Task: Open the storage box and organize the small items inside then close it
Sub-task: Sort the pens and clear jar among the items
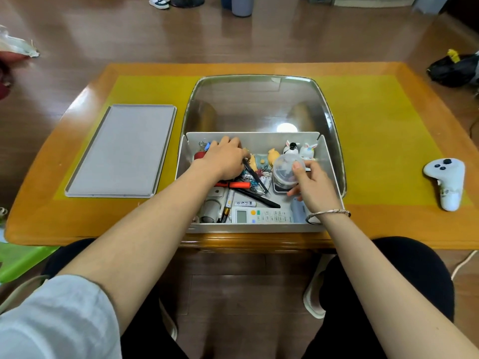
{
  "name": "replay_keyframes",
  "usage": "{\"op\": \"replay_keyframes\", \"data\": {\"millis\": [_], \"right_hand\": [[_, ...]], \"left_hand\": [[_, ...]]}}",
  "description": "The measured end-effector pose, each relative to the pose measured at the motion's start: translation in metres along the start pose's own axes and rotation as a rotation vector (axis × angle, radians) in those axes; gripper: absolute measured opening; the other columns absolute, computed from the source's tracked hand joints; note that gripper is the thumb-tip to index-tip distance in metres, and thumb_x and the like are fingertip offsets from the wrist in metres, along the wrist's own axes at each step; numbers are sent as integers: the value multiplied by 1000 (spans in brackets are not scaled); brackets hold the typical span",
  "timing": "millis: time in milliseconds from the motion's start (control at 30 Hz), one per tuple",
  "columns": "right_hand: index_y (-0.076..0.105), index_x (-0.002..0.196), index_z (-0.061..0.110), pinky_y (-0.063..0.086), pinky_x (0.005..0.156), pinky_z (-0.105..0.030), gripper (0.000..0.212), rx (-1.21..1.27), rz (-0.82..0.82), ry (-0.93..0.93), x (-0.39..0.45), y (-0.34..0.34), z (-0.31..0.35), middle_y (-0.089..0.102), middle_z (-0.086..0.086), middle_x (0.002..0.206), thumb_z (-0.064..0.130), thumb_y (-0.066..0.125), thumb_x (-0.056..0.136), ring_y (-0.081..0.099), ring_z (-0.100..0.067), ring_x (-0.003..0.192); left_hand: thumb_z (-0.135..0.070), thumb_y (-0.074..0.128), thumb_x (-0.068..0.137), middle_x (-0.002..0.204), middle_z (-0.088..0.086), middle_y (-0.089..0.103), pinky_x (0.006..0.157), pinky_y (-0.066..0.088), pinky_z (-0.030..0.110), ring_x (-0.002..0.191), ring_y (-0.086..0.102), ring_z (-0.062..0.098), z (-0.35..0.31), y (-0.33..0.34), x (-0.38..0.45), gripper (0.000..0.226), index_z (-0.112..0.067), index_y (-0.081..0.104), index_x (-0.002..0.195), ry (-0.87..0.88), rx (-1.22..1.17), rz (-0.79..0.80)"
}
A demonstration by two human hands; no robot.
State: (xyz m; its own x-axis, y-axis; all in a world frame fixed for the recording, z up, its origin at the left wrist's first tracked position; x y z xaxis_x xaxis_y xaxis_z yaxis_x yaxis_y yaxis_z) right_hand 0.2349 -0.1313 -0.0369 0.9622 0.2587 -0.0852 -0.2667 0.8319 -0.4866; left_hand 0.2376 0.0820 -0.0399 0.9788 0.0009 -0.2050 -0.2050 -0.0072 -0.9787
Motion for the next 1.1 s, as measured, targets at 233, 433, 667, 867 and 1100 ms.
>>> {"op": "replay_keyframes", "data": {"millis": [233, 433, 667, 867, 1100], "right_hand": [[52, 117, 11, 43, 61, -29, 34, -124, -43, -86, -8, 2, -2, 61, -3, 74, 36, 42, 98, 60, -17, 72], [52, 119, 11, 36, 56, -19, 33, -151, -129, -170, -16, 4, -4, 51, 15, 72, 34, 44, 98, 49, 0, 67], [53, 118, 16, 39, 61, -17, 30, -112, -166, -190, -19, 6, -10, 52, 14, 77, 36, 46, 97, 50, 2, 71], [53, 118, 14, 44, 66, -26, 33, -56, -183, -176, -16, 6, -14, 59, 1, 83, 37, 46, 96, 51, -5, 72], [52, 116, 14, 36, 59, -23, 30, -127, -221, -207, -18, 10, -13, 51, 12, 71, 36, 46, 96, 49, -3, 69]], "left_hand": [[-23, 45, 97, 130, 9, 43, 99, 32, 45, 123, 35, 30, 0, 1, -2, 40, -26, 49, 136, 38, 61, -48], [-23, 48, 98, 128, 7, 45, 96, 34, 44, 121, 38, 28, 7, 3, -7, 31, -26, 53, 128, 72, 89, -70], [-23, 50, 98, 125, 3, 57, 92, 34, 40, 118, 45, 26, 26, 1, -35, 23, -26, 62, 117, 93, -116, -167], [-24, 41, 94, 128, 0, 54, 98, 28, 41, 121, 40, 21, 27, -1, -49, 18, -32, 58, 93, 76, -171, -93], [-9, 37, 96, 124, 2, 60, 95, 37, 42, 119, 48, 25, 20, -10, -19, 32, -22, 57, 118, 17, -314, -213]]}}
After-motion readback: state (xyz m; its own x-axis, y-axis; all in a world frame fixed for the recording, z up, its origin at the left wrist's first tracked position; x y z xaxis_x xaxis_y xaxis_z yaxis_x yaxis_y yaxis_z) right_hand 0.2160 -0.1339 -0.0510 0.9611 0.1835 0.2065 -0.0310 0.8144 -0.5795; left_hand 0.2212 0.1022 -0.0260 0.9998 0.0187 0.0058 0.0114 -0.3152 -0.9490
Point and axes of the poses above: each hand's wrist, its own x-axis towards the middle knuckle, its own y-axis out of the palm, z = x × y, the point moved 1 cm from there along x, towards the middle knuckle
